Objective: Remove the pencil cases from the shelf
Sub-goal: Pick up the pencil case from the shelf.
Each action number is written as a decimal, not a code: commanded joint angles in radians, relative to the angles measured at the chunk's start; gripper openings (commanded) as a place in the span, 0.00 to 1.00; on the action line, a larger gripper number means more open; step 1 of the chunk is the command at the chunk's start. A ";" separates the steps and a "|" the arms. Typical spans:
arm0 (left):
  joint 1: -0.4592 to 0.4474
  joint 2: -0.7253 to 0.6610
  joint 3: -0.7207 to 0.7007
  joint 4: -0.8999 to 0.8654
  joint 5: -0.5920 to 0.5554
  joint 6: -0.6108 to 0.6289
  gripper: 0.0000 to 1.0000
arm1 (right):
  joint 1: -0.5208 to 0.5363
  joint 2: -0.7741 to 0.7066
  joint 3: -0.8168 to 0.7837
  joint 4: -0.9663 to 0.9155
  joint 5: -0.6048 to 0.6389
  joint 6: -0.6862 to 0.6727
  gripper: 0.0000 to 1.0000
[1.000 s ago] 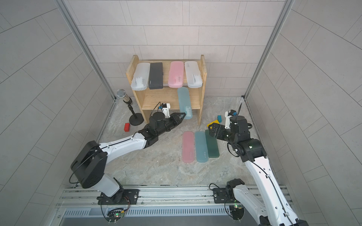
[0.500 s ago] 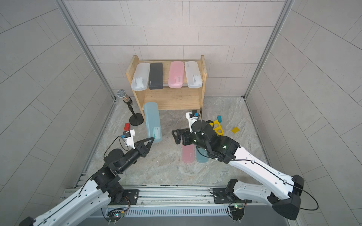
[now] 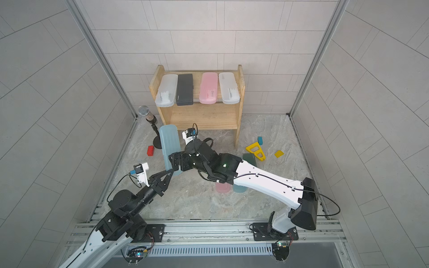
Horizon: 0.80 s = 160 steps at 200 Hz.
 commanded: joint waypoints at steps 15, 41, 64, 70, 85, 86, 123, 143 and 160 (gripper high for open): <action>0.003 -0.037 -0.003 0.014 0.025 0.021 0.00 | 0.009 0.065 0.077 -0.036 0.027 -0.025 1.00; 0.002 -0.057 -0.025 0.031 0.046 0.008 0.00 | 0.011 0.106 0.129 -0.062 0.017 -0.034 1.00; 0.002 -0.075 -0.033 0.034 0.051 0.006 0.00 | 0.011 0.133 0.162 -0.086 0.019 -0.042 1.00; 0.003 -0.079 -0.033 0.032 0.049 0.007 0.00 | 0.012 0.140 0.170 -0.090 0.021 -0.044 1.00; 0.003 -0.082 -0.032 0.032 0.056 0.006 0.00 | 0.012 0.159 0.185 -0.101 0.022 -0.050 1.00; 0.002 -0.082 -0.032 0.032 0.056 0.006 0.00 | 0.012 0.159 0.187 -0.101 0.022 -0.049 1.00; 0.003 -0.084 -0.044 0.053 0.074 0.007 0.00 | 0.012 0.206 0.219 -0.146 0.044 -0.050 1.00; 0.003 -0.088 -0.050 0.056 0.074 0.006 0.00 | 0.012 0.211 0.217 -0.147 0.053 -0.045 1.00; 0.003 -0.093 -0.052 0.055 0.075 0.006 0.00 | 0.012 0.205 0.210 -0.141 0.060 -0.044 0.98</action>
